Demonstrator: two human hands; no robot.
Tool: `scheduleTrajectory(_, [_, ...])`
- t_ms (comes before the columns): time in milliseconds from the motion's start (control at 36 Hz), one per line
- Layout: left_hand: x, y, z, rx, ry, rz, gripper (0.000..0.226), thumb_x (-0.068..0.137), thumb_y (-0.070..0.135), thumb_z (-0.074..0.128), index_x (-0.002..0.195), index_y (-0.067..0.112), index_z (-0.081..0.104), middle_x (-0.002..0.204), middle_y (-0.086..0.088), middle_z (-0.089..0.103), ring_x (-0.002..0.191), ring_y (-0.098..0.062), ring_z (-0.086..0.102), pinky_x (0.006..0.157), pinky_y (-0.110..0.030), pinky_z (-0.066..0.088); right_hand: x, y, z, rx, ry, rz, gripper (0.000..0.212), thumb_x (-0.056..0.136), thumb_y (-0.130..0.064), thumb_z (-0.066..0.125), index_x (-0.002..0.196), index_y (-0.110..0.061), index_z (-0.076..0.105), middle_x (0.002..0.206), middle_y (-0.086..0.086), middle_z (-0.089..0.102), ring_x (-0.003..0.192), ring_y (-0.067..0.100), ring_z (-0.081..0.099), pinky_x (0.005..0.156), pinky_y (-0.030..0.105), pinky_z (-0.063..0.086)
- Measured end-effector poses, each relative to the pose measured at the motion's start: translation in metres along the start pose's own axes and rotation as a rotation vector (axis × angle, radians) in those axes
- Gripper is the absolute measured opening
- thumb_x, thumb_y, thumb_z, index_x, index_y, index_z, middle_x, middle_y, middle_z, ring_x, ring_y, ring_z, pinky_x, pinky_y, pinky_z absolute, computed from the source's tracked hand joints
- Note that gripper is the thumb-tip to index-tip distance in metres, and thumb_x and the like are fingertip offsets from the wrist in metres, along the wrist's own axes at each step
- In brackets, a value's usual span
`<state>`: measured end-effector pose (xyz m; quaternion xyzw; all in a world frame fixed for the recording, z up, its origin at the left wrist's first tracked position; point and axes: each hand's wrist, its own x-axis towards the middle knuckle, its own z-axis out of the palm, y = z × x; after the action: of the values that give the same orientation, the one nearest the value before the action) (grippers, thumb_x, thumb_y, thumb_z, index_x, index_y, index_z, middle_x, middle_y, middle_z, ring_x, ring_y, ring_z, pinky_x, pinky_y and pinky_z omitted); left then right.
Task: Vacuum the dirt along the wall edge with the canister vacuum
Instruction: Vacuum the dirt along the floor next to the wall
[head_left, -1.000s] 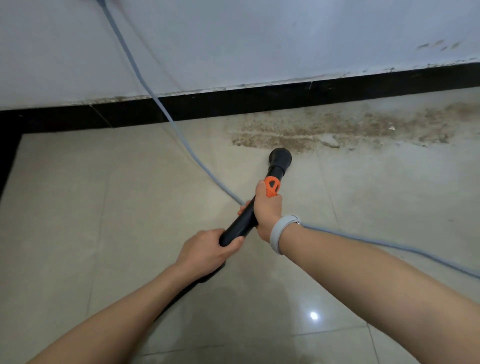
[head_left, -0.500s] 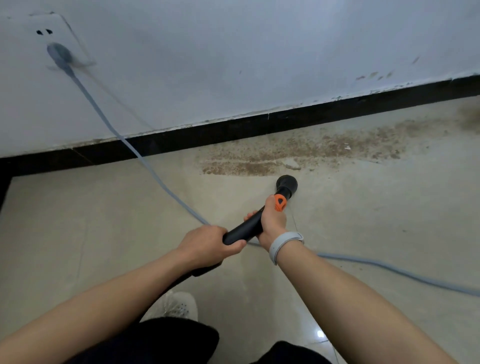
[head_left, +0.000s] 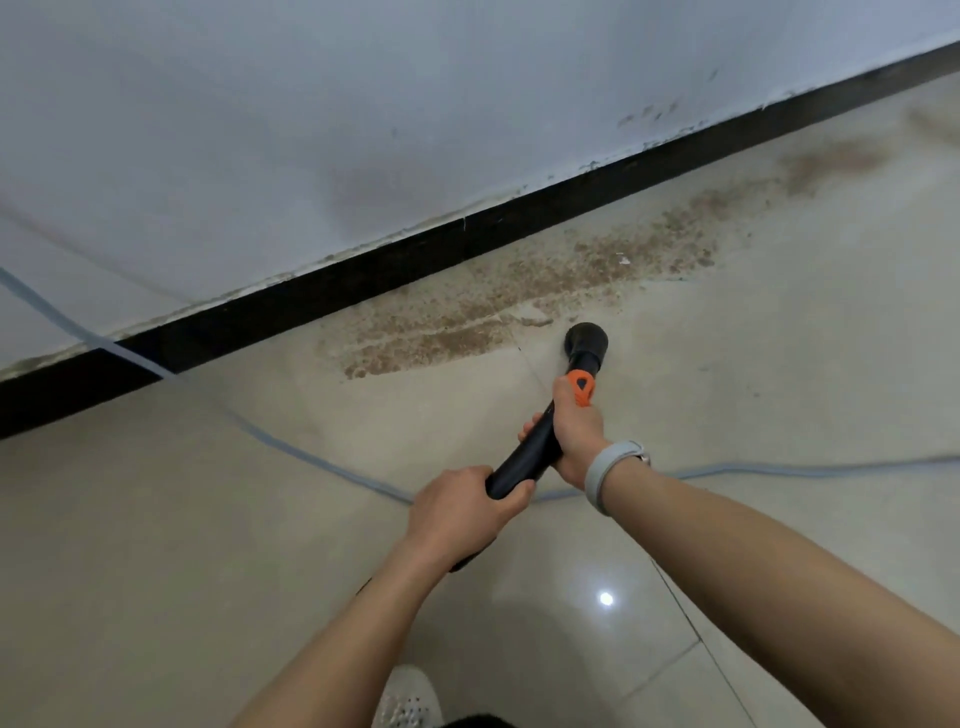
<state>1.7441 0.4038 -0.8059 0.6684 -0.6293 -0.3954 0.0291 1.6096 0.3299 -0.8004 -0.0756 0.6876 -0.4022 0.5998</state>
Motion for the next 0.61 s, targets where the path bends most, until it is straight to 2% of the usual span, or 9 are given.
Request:
scheduleTrajectory(194, [-0.025,-0.061,-0.008,-0.075,0.032,-0.065,0.053,0.071,0.077,0.04,0.075,0.027,0.058,0.067,0.005,0.068,0.07,-0.015,0.066,0.064,-0.029,0.051,-0.02,0.045,0.046,-0.03,-0.026,-0.047,0.022,0.098,-0.029,0.051,0.099,-0.009,0.043,0.053,0.008,0.047,0.041,0.022,0.051,0.048,0.033,0.051])
scheduleTrajectory(278, [-0.036,-0.081,-0.01,-0.136,0.043,-0.103,0.05,0.066,0.078,0.039,0.074,0.033,0.06,0.065,0.008,0.068,0.07,-0.014,0.066,0.062,-0.028,0.05,-0.026,0.065,0.06,-0.05,-0.053,-0.046,0.025,0.098,-0.03,0.052,0.107,-0.011,0.039,0.058,0.009,0.048,0.041,0.021,0.052,0.047,0.032,0.051])
scheduleTrajectory(333, [-0.041,-0.089,-0.011,-0.148,0.067,-0.115,0.05,0.066,0.077,0.04,0.069,0.03,0.057,0.064,0.007,0.066,0.069,-0.016,0.065,0.058,-0.028,0.046,-0.027,0.071,0.067,-0.066,-0.072,-0.047,0.028,0.098,-0.031,0.052,0.113,-0.012,0.038,0.062,0.01,0.048,0.041,0.021,0.052,0.047,0.032,0.051])
scheduleTrajectory(389, [-0.043,-0.093,-0.011,-0.164,0.093,-0.135,0.057,0.063,0.079,0.038,0.069,0.025,0.056,0.064,0.004,0.067,0.068,-0.019,0.064,0.061,-0.03,0.048,-0.027,0.074,0.074,-0.071,-0.081,-0.054,0.03,0.097,-0.031,0.052,0.116,-0.011,0.039,0.063,0.011,0.048,0.041,0.021,0.052,0.047,0.032,0.051])
scheduleTrajectory(472, [-0.045,-0.099,-0.012,-0.176,0.136,-0.16,0.061,0.059,0.081,0.035,0.066,0.023,0.054,0.06,0.004,0.065,0.064,-0.018,0.063,0.06,-0.03,0.048,-0.028,0.079,0.082,-0.068,-0.098,-0.065,0.03,0.097,-0.031,0.051,0.116,-0.011,0.039,0.064,0.01,0.048,0.04,0.019,0.052,0.046,0.031,0.051])
scheduleTrajectory(611, [-0.063,-0.12,-0.008,-0.175,0.195,-0.209,0.057,0.061,0.079,0.037,0.062,0.024,0.052,0.053,0.005,0.061,0.055,-0.011,0.059,0.054,-0.029,0.045,-0.04,0.099,0.094,-0.088,-0.129,-0.093,0.024,0.097,-0.032,0.052,0.102,-0.014,0.036,0.059,0.007,0.047,0.037,0.018,0.049,0.042,0.028,0.048])
